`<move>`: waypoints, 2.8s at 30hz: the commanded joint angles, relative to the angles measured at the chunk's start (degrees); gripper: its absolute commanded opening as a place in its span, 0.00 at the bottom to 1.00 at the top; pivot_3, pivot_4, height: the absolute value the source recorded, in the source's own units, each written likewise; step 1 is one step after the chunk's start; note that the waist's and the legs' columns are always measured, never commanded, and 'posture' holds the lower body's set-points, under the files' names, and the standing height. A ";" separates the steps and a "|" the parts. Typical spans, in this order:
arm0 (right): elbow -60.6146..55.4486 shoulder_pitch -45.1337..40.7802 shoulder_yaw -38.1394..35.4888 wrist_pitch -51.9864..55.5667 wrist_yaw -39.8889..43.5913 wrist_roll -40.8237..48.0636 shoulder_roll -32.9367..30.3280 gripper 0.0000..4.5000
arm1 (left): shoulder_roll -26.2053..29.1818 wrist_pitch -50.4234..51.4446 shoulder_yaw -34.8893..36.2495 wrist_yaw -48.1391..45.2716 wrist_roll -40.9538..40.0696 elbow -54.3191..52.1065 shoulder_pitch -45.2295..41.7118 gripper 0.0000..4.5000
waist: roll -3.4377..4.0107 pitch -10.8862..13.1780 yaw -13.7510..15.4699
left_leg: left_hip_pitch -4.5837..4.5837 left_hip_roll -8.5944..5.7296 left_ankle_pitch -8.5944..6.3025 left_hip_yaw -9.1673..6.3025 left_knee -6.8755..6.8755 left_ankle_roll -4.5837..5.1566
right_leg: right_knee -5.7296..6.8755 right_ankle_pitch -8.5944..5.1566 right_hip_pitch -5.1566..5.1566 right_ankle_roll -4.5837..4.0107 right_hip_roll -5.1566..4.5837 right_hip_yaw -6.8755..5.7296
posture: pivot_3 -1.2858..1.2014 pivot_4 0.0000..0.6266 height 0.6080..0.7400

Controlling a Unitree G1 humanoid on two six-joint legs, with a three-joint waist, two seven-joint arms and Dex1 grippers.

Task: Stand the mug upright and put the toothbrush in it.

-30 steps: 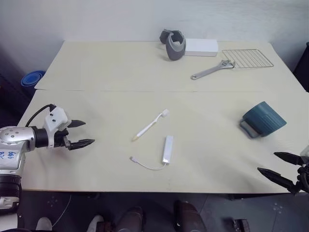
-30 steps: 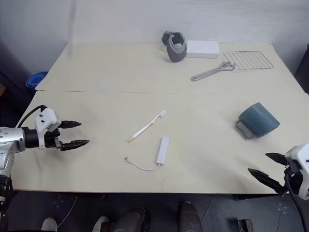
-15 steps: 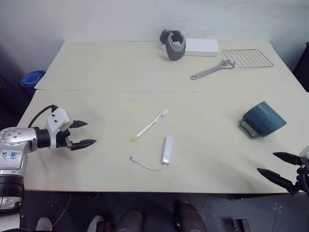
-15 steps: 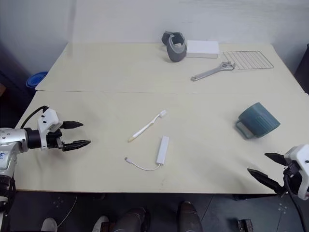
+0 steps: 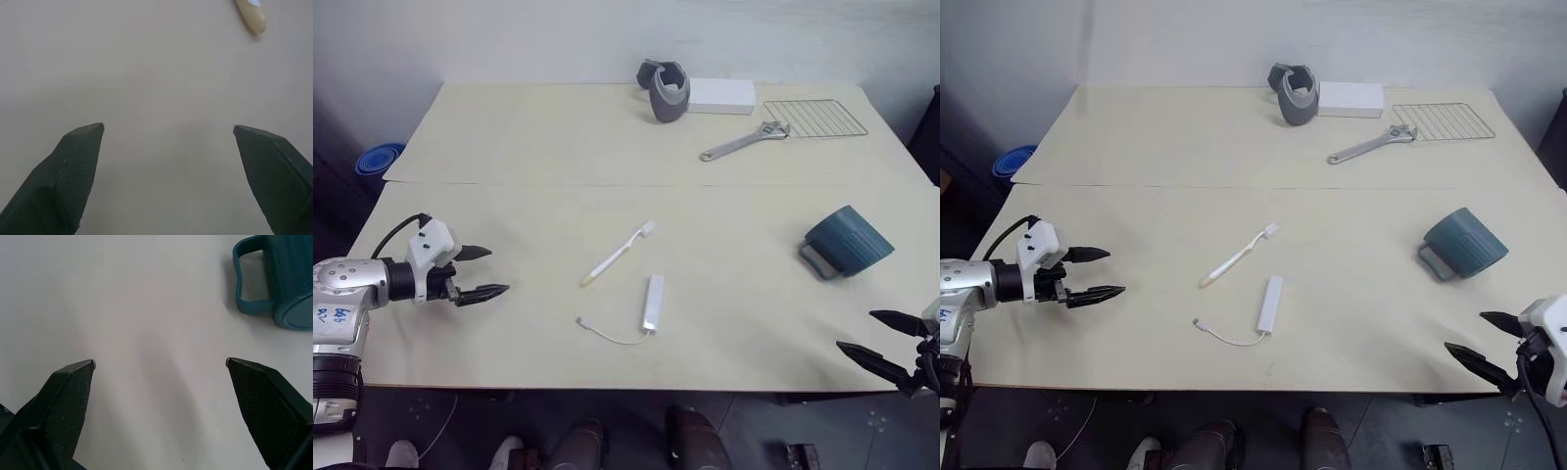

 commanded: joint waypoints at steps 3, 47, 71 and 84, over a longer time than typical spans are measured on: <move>-17.77 -3.70 4.80 11.98 -8.92 10.07 0.82 0.99 | 0.85 13.33 1.19 -4.20 -12.63 -16.59 -2.59 1.00 | -0.05 -0.01 -0.10 | -0.01 0.06 0.00 -0.02 0.02 -0.01 | 0.10 0.01 0.02 0.00 0.00 -0.01 | 0.52 0.24 1.00; -15.17 -36.24 62.64 39.30 -58.93 -12.33 27.80 0.51 | 8.24 14.28 -6.97 -15.91 -10.31 -18.84 -13.64 1.00 | -0.51 -0.30 -1.32 | -0.23 -0.12 0.15 0.02 0.03 -0.13 | 0.75 -0.03 -0.67 -0.19 0.04 0.04 | 0.52 0.24 1.00; -22.75 -31.54 43.40 42.05 -52.07 -10.72 25.60 0.23 | -1.51 15.33 -9.50 -14.04 -11.99 -18.31 -17.83 1.00 | -0.64 -0.38 -0.88 | -0.24 -0.16 0.16 -0.04 0.03 -0.09 | 0.68 -0.03 -0.59 -0.19 0.02 0.03 | 0.52 0.24 1.00; -0.49 -32.16 -1.17 35.16 -42.85 -14.01 4.25 0.23 | -16.73 15.87 -13.66 -7.81 -13.77 -23.30 -19.60 1.00 | -0.54 -0.32 -0.58 | -0.32 -0.09 0.16 0.20 -0.02 -0.03 | 0.54 -0.02 -0.64 -0.17 0.04 0.06 | 0.52 0.24 1.00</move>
